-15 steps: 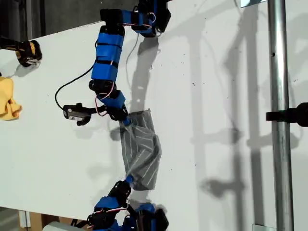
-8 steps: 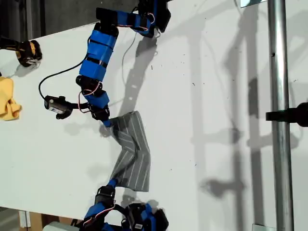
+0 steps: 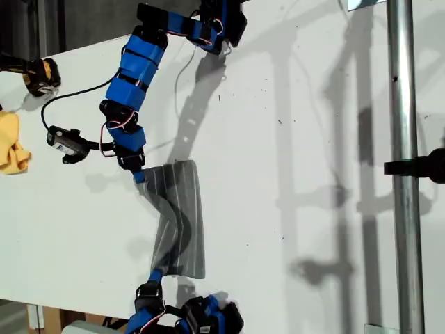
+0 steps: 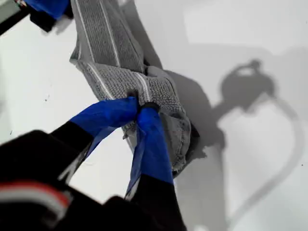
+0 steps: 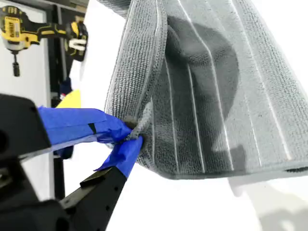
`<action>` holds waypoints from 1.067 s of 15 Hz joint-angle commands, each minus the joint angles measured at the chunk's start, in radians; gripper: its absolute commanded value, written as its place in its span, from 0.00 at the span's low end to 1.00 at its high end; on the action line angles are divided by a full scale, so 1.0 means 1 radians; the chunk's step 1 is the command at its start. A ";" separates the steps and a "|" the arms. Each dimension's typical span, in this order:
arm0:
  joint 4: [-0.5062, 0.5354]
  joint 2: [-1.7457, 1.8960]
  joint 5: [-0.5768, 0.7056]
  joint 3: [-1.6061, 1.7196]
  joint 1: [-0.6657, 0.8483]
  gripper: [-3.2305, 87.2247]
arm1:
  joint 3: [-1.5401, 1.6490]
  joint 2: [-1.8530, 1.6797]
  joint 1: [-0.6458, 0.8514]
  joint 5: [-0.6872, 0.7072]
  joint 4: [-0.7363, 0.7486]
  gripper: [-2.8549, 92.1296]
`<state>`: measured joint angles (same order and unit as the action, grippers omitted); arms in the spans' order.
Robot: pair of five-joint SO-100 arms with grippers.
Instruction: Grasp corners of a towel and fold twice.
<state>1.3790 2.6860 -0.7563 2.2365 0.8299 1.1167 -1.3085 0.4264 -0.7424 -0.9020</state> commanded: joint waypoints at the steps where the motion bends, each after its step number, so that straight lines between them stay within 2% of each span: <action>1: -0.043 0.021 -0.077 0.060 -0.069 0.01 | 0.023 -0.078 -0.017 0.008 -0.006 0.03; 4: -0.110 0.049 -0.175 0.195 -0.152 0.01 | 0.051 -0.008 -0.067 -0.012 -0.052 0.03; 12: -0.133 0.035 -0.311 0.301 -0.202 0.01 | 0.037 0.216 -0.149 -0.095 -0.244 0.03; 14: -0.132 0.037 -0.336 0.304 -0.212 0.01 | 0.035 0.216 -0.143 -0.101 -0.265 0.03; 16: -0.080 0.031 -0.383 0.250 -0.236 0.01 | 0.008 0.195 -0.135 -0.092 -0.285 0.03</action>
<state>1.2747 2.7167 -1.1121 2.5449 0.6182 1.1766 -1.0753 0.2899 -0.8376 -1.1750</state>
